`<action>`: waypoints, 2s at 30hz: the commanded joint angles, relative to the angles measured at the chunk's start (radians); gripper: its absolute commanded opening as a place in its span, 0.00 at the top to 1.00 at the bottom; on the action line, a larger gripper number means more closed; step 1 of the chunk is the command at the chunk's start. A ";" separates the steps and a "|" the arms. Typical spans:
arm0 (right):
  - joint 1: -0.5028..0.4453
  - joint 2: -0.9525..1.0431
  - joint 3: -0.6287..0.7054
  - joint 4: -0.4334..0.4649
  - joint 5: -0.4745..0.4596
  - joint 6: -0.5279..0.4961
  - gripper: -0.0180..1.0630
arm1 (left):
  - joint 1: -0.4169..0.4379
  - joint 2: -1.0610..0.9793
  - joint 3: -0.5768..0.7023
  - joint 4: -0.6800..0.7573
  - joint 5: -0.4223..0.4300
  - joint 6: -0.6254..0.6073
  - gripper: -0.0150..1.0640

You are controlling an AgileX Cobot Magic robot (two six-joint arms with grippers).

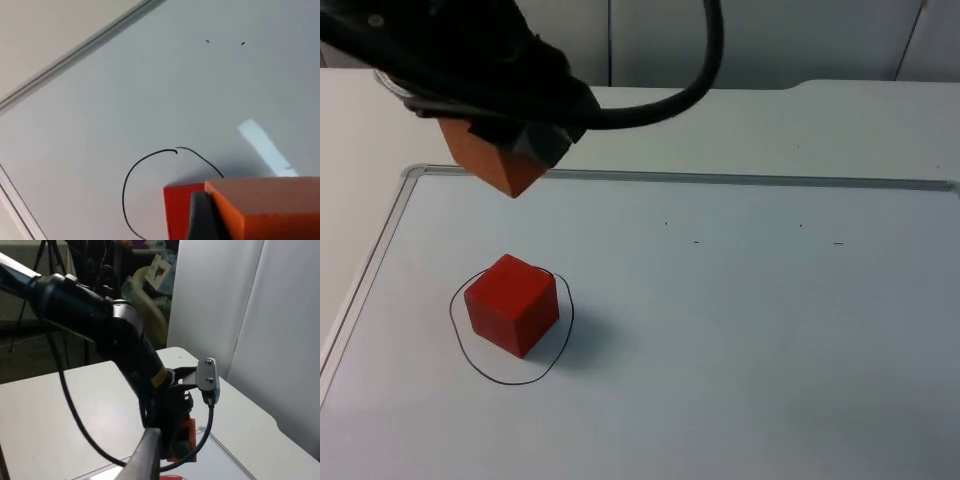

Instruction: Pick up one cube with the left hand and another cube with the right hand. First place the cube in the right hand at the target position, then stack the cube in the left hand on top.

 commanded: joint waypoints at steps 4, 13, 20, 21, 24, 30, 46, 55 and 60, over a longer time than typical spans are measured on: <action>0.003 -0.003 0.007 0.000 0.011 0.004 0.17 | 0.100 0.046 -0.009 -0.209 -0.021 0.166 0.99; 0.003 -0.001 0.007 0.000 0.000 -0.006 0.17 | 0.123 0.160 -0.009 -0.277 -0.006 0.220 0.99; 0.003 -0.001 0.007 0.000 0.014 -0.006 0.17 | 0.123 0.215 -0.009 -0.323 -0.013 0.220 0.99; 0.003 -0.001 0.007 0.000 0.014 -0.007 0.17 | 0.123 0.218 -0.009 -0.323 -0.014 0.220 0.99; 0.003 -0.001 0.007 0.000 0.014 -0.007 0.17 | 0.123 0.218 -0.009 -0.320 -0.017 0.204 0.99; 0.003 -0.001 0.007 -0.020 0.006 -0.007 0.17 | 0.123 0.218 0.042 -0.306 -0.073 0.181 0.99; 0.003 -0.001 0.007 -0.022 0.005 -0.004 0.17 | 0.125 0.224 0.049 -0.299 -0.109 0.190 0.99; 0.003 -0.001 0.007 -0.022 0.005 -0.004 0.17 | 0.125 0.260 0.049 -0.297 -0.111 0.190 0.99; 0.003 -0.001 0.007 -0.022 0.005 -0.004 0.17 | 0.125 0.290 0.049 -0.287 -0.111 0.190 0.99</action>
